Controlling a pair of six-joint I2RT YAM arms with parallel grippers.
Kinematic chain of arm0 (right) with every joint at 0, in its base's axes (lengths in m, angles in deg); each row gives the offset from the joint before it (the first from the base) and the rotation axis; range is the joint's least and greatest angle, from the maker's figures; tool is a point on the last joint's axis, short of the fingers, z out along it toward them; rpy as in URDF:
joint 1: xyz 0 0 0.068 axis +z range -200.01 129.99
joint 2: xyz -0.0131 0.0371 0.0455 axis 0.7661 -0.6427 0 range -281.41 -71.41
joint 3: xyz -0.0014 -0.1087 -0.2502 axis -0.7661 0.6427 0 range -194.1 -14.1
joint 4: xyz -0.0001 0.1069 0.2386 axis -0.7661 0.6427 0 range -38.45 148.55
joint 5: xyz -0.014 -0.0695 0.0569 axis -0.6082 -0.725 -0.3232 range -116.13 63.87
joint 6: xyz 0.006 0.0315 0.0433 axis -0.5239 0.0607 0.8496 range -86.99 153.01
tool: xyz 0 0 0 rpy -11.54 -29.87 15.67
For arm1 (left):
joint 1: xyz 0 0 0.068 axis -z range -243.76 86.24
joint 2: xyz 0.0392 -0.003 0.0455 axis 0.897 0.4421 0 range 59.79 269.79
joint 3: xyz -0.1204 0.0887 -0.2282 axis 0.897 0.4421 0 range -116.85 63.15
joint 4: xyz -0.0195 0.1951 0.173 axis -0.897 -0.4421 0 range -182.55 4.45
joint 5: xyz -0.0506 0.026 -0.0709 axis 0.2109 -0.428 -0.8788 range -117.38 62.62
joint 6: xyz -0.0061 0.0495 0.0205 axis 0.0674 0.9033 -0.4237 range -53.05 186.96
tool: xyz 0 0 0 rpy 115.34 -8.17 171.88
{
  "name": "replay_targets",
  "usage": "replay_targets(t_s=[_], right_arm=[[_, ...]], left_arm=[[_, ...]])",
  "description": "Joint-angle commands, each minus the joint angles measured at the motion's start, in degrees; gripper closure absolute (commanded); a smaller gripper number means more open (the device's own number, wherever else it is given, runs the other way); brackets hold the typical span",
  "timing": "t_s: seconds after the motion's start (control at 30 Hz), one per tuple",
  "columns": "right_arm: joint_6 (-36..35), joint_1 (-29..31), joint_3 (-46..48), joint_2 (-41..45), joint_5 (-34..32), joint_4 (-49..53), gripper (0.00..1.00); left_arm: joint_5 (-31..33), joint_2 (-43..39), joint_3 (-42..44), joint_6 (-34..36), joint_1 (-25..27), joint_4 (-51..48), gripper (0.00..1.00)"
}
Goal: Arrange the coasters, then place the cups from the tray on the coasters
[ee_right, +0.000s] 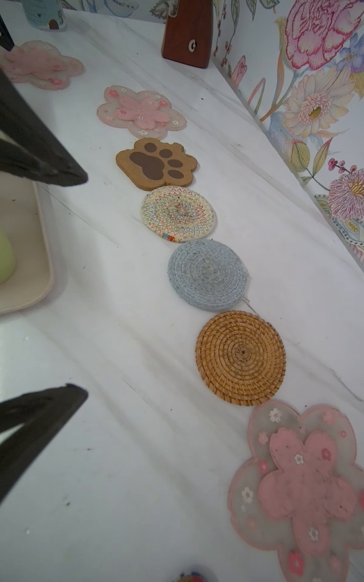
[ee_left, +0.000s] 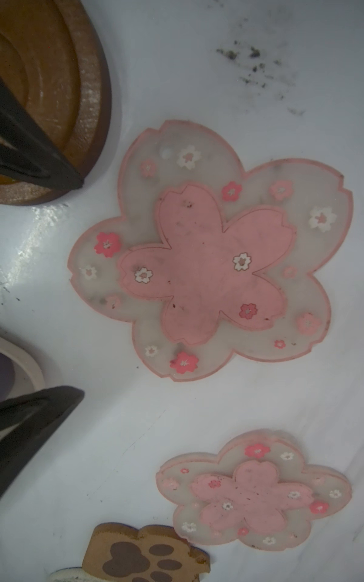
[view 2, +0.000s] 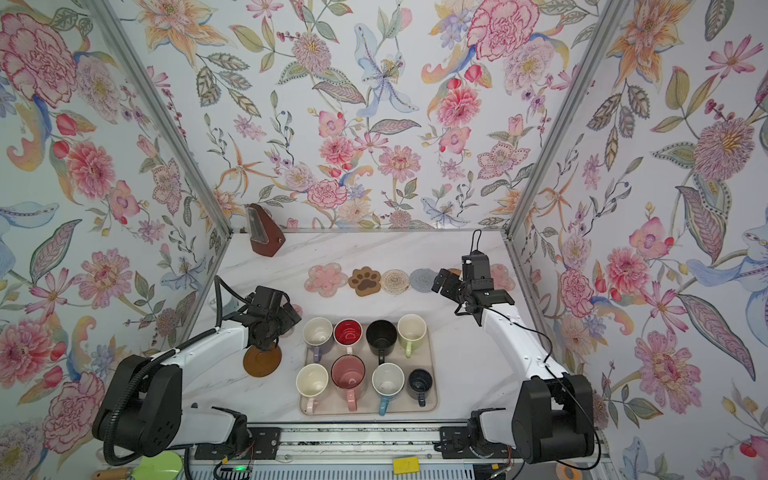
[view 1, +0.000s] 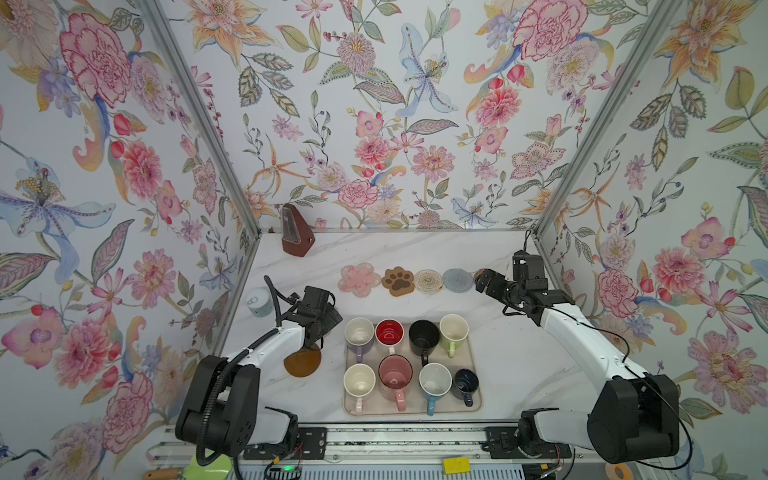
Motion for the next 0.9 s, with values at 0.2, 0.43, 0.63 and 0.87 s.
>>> replay_targets(t_s=[0.2, 0.43, 0.63, 0.87], right_arm=[[-1.1, -0.2, -0.2, 1.8, -1.3, 1.2, 0.01], [-1.0, -0.4, 0.0, 2.2, -1.3, 1.3, 0.01], [-0.9, -0.4, 0.0, 2.3, -1.3, 1.3, 0.01], [-0.8, -0.4, 0.0, 2.3, -1.1, 1.3, 0.01]], left_arm=[[-2.0, 3.3, -0.5, -0.2, -0.5, 3.6, 0.01], [-2.0, 4.5, -0.4, -0.1, -0.9, 3.5, 0.01], [-2.1, 5.1, 0.4, -0.2, -1.5, 4.1, 0.01], [-2.5, 6.5, 0.5, 0.1, -3.1, 6.3, 0.01]])
